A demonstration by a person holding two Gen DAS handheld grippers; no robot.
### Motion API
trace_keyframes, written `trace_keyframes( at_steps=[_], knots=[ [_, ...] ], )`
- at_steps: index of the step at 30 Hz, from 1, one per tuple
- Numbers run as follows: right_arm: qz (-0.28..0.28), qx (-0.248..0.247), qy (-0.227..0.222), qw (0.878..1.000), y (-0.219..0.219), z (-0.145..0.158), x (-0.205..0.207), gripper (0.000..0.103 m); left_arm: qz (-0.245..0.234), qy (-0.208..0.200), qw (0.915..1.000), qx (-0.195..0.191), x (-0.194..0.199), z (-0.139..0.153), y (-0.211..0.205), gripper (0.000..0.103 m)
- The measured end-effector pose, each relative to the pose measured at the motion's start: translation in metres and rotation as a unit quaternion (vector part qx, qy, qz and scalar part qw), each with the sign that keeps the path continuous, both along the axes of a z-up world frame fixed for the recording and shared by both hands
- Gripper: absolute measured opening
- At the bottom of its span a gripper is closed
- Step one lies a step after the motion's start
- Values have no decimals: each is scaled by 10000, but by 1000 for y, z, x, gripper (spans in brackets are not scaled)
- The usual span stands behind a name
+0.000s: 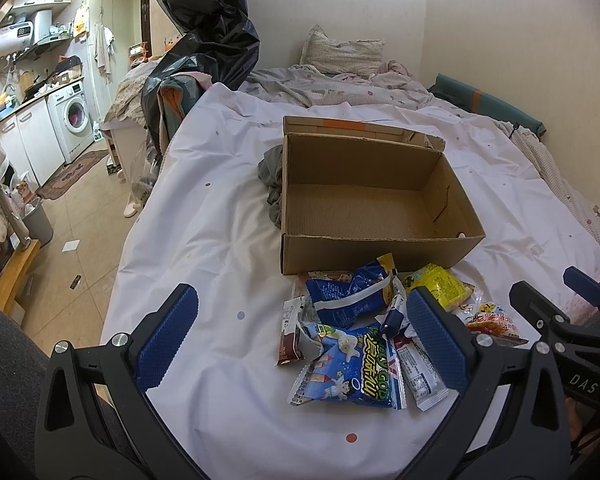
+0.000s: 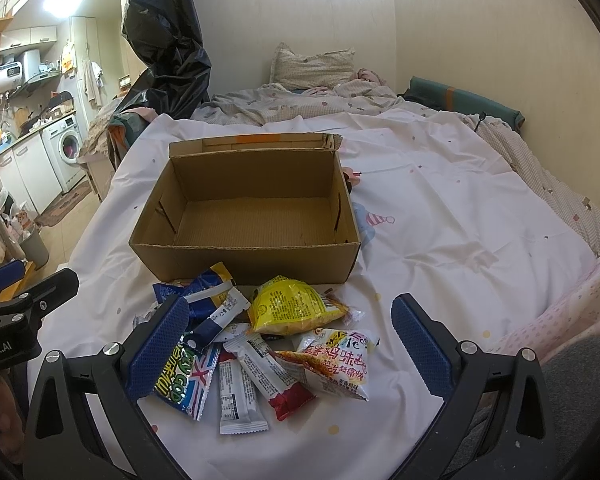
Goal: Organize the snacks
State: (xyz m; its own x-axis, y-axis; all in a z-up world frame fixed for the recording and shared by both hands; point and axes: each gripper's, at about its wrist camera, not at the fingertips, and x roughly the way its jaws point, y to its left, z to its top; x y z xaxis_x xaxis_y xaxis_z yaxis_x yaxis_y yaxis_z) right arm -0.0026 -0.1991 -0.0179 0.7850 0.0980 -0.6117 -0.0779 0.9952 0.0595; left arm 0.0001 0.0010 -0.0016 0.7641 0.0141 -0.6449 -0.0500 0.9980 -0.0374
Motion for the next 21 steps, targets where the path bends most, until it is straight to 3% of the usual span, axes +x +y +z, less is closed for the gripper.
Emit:
trace_keyframes(
  at_steps=[21],
  knots=[
    [5, -6, 68, 10000, 1, -7, 0, 103, 23, 47, 10000, 0, 1, -4, 1, 103]
  ],
)
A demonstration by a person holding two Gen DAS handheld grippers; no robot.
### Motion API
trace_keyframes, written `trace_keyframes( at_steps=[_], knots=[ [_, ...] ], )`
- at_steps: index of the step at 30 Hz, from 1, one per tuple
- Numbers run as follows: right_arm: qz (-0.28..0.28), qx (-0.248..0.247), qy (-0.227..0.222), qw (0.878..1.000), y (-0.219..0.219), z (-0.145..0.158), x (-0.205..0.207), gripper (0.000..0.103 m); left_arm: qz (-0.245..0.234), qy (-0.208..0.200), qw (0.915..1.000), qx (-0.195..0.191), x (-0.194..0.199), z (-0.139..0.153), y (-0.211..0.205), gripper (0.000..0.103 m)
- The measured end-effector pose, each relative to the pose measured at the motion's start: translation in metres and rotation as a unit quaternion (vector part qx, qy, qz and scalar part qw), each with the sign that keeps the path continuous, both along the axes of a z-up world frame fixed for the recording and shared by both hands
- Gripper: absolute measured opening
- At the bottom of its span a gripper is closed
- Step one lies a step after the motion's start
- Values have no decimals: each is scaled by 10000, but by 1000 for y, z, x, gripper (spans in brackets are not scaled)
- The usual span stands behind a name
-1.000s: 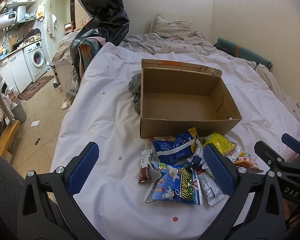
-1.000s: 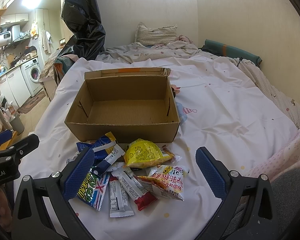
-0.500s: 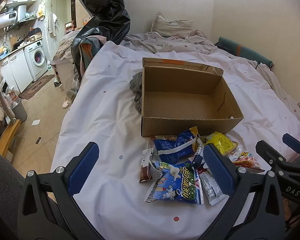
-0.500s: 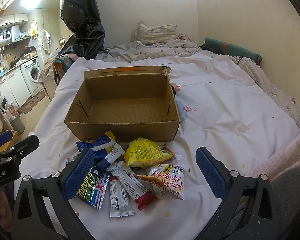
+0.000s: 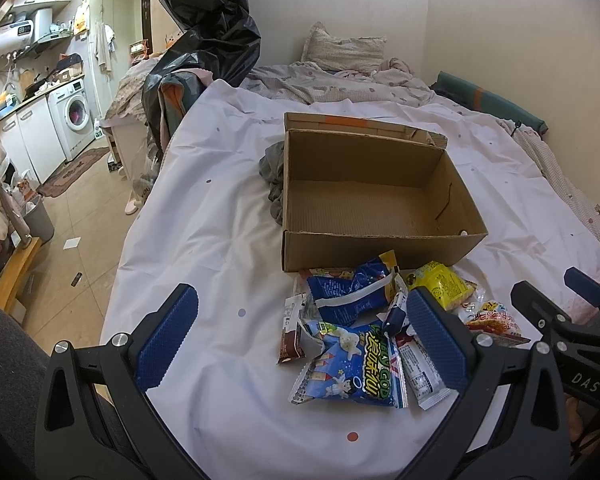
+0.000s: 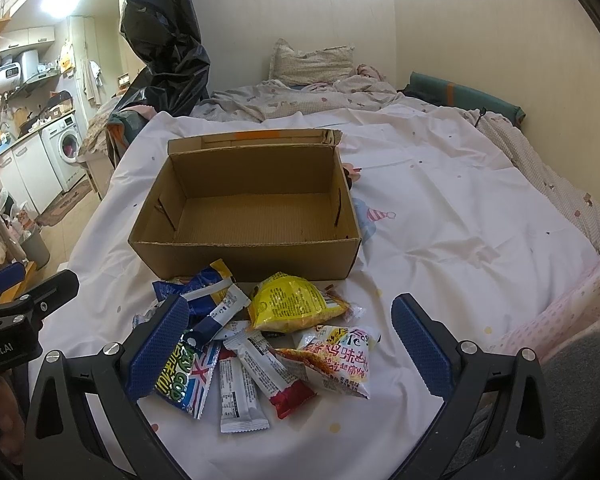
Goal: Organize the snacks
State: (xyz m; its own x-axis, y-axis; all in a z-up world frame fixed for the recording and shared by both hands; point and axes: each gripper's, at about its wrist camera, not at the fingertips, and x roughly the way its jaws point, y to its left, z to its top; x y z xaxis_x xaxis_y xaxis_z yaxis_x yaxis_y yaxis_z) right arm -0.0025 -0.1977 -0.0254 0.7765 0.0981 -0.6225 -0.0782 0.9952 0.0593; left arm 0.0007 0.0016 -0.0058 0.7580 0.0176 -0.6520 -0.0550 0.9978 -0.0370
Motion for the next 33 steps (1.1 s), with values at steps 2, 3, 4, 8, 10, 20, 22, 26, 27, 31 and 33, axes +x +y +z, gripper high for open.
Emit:
trace_keyframes(
  at_steps=[2, 3, 4, 8, 10, 20, 22, 26, 27, 31, 33],
  knots=[
    [-7, 4, 33, 10000, 2, -2, 1, 103, 1, 19, 10000, -6, 1, -2, 0, 103],
    [1, 16, 45, 10000, 2, -2, 1, 103, 3, 17, 10000, -5, 1, -2, 0, 103],
    [7, 32, 51, 10000, 2, -2, 0, 103, 4, 20, 10000, -4, 1, -2, 0, 103],
    [14, 163, 224, 9996, -1, -1, 2, 103, 18, 63, 10000, -20, 2, -3, 1, 103],
    [54, 290, 350, 9990, -5, 2, 3, 103, 8, 194, 9998, -42, 5, -1, 3, 103],
    [-97, 671, 1631, 9843, -49, 14, 49, 103, -538, 925, 9941, 175, 52, 17, -1, 103],
    [-290, 1055, 2046, 9727, -66, 4, 62, 103, -544, 1211, 9909, 226, 65, 12, -1, 103],
    [-335, 1761, 2997, 9371, -82, -31, 85, 102, -403, 1545, 9872, 14, 80, -6, 6, 103],
    [-328, 1815, 3196, 9294, -82, -45, 90, 102, -364, 1618, 9861, -56, 81, -11, 8, 103],
    [-573, 1860, 3716, 9078, -83, -82, 103, 102, -272, 1871, 9815, -294, 82, -23, 15, 103],
    [-563, 2066, 4007, 8908, -81, -100, 109, 98, -179, 1865, 9818, -319, 81, -24, 19, 103]
  ],
)
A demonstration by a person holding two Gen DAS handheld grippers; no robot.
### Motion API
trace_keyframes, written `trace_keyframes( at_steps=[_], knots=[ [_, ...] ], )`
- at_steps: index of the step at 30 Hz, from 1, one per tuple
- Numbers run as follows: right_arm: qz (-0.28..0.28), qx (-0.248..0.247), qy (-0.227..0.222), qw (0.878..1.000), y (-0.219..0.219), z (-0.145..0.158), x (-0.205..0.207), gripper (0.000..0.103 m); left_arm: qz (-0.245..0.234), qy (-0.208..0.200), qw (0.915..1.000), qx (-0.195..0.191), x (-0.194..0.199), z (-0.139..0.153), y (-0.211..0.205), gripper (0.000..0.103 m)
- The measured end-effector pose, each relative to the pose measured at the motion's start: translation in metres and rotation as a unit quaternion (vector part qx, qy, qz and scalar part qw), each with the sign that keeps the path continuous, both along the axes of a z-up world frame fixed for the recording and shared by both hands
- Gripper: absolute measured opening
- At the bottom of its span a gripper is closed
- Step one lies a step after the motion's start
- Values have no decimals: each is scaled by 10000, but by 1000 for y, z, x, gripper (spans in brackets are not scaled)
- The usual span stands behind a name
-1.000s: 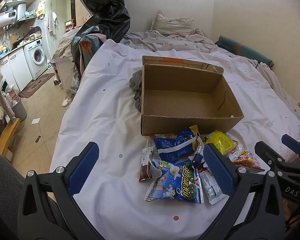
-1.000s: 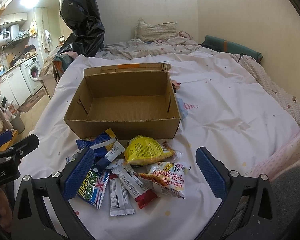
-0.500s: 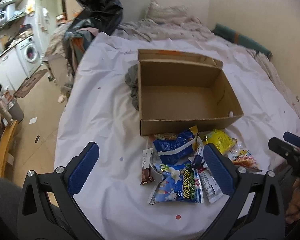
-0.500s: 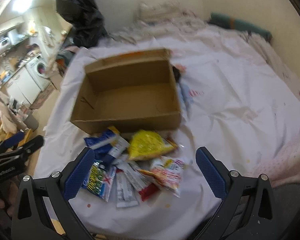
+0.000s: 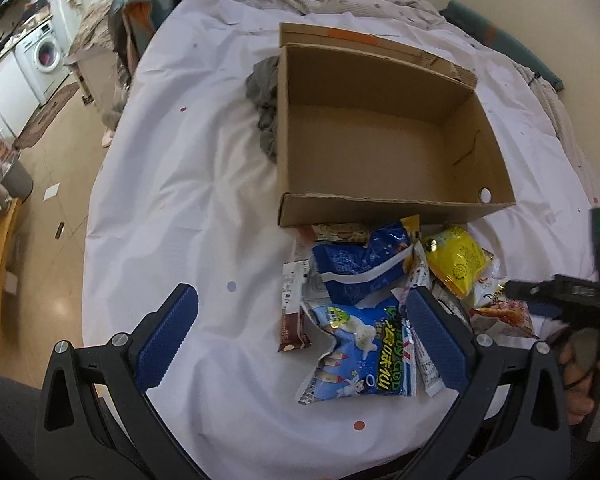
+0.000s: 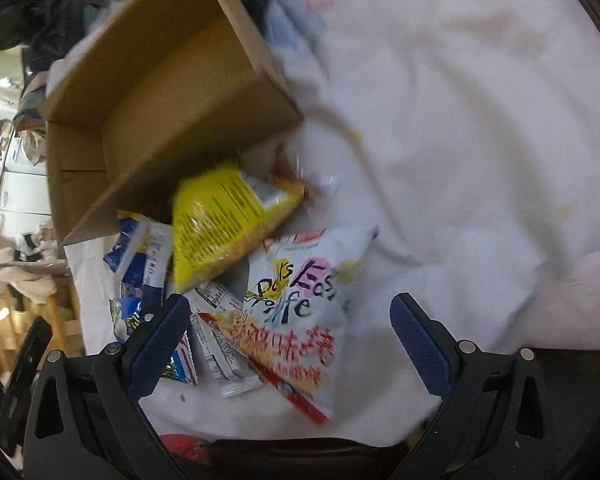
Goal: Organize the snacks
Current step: 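Grasp the white-and-pink chip bag with the right gripper while the left grasps the blue bag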
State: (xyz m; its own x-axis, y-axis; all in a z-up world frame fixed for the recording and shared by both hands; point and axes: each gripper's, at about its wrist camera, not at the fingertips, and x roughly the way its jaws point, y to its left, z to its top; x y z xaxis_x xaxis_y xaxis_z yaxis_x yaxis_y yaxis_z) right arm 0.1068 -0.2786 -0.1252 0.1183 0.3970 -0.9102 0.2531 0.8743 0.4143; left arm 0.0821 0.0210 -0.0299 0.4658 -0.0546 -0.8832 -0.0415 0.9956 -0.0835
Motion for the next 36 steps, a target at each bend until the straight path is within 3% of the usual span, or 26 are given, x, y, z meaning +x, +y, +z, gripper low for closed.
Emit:
trace_keyframes(
  at_steps=[4, 5, 6, 9, 17, 19, 21, 27, 31, 33, 36],
  knots=[
    [32, 100, 283, 9995, 10, -26, 7, 78, 149, 41, 9999, -67, 1, -1, 8, 103],
    [12, -24, 281, 9996, 11, -28, 6, 63, 163, 40, 9998, -68, 1, -1, 8, 103],
    [-35, -52, 264, 9996, 9, -27, 6, 57, 166, 37, 9998, -58, 1, -1, 9, 103],
    [-168, 218, 148, 9995, 0, -15, -1, 48, 160, 2, 9999, -3, 0, 0, 9, 103],
    [-140, 483, -725, 9961, -24, 54, -23, 45, 267, 48, 9996, 34, 1, -3, 12, 103],
    [-63, 650, -1409, 9879, -27, 82, -26, 45, 272, 166, 9995, 13, 2, -9, 12, 103],
    [15, 754, -1827, 9803, -24, 89, -27, 45, 208, 408, 9989, -70, 2, -19, 10, 103],
    [-204, 1035, -1511, 9829, -20, 48, -21, 45, -427, 1234, 9913, -141, 0, -63, -28, 97],
    [-63, 948, -1759, 9798, -15, 56, -21, 45, -562, 1498, 9871, -8, 2, -85, -52, 97],
    [-18, 977, -1692, 9807, -15, 53, -25, 45, -655, 1606, 9848, 68, 3, -92, -60, 86],
    [-2, 969, -1660, 9814, -16, 51, -27, 45, -668, 1670, 9836, 165, 4, -99, -66, 80]
  ],
)
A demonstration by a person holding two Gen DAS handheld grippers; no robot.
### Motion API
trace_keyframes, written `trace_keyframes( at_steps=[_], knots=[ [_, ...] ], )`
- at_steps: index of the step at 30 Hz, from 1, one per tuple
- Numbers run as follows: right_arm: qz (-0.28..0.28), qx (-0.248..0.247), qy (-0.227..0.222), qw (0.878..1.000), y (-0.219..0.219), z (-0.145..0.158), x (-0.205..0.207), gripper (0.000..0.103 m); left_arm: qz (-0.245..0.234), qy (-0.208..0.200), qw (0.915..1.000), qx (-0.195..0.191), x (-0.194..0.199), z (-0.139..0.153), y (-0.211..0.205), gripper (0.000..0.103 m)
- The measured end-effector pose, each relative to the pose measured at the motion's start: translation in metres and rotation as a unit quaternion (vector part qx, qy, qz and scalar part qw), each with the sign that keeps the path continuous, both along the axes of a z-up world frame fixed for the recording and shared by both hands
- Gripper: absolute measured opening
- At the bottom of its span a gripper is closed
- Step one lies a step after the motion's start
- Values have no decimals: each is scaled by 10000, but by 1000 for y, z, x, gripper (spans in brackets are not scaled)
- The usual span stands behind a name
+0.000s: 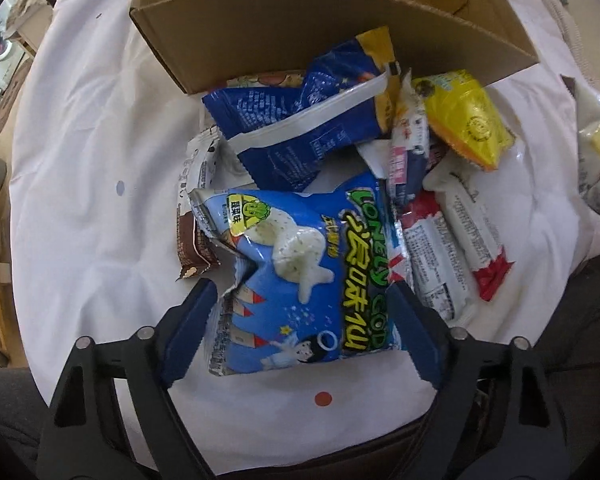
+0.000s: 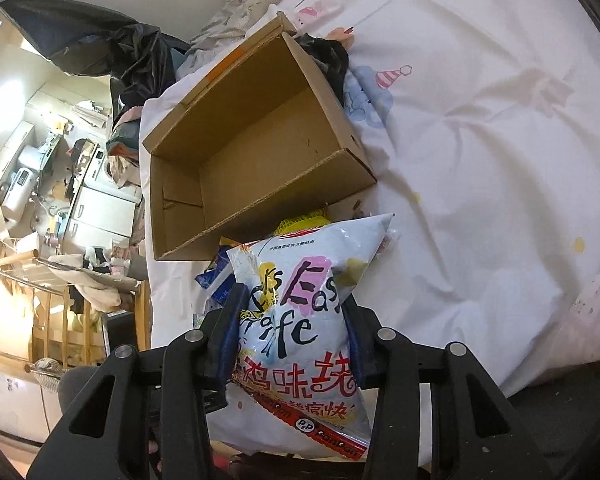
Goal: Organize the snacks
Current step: 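Grasp the white-and-pink chip bag with the right gripper while the left grasps the blue bag, then carry both bags over the cardboard box with both grippers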
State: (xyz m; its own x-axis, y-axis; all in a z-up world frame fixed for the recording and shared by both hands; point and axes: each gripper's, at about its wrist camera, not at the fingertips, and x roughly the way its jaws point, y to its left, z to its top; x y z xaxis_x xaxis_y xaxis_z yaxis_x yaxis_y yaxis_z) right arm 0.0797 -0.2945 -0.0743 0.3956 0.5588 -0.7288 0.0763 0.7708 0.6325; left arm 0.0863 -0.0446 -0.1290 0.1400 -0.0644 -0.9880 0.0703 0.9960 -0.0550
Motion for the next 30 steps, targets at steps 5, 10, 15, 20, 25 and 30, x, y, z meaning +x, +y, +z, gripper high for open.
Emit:
trace_keyframes(
  at_steps=[5, 10, 15, 20, 25, 30],
  knots=[
    [36, 84, 27, 10000, 1, 0, 0, 45, -63, -137, 9999, -66, -5, 7, -4, 55],
    [111, 60, -107, 9999, 5, 4, -1, 45, -194, -279, 9993, -137, -12, 21, -5, 36],
    [96, 83, -114, 9999, 5, 3, -1, 45, -300, -467, 9983, -185, -16, 49, -7, 18],
    [102, 94, -186, 9997, 4, 5, -3, 45, -176, -591, 9977, -263, -23, 62, -2, 15],
    [66, 170, -233, 9996, 2, 5, -4, 45, -24, -812, 9960, -373, -36, 81, 14, 14],
    [82, 299, -447, 9985, 1, 13, -6, 45, 171, -1320, 9902, -418, -36, 130, 31, 13]
  ],
)
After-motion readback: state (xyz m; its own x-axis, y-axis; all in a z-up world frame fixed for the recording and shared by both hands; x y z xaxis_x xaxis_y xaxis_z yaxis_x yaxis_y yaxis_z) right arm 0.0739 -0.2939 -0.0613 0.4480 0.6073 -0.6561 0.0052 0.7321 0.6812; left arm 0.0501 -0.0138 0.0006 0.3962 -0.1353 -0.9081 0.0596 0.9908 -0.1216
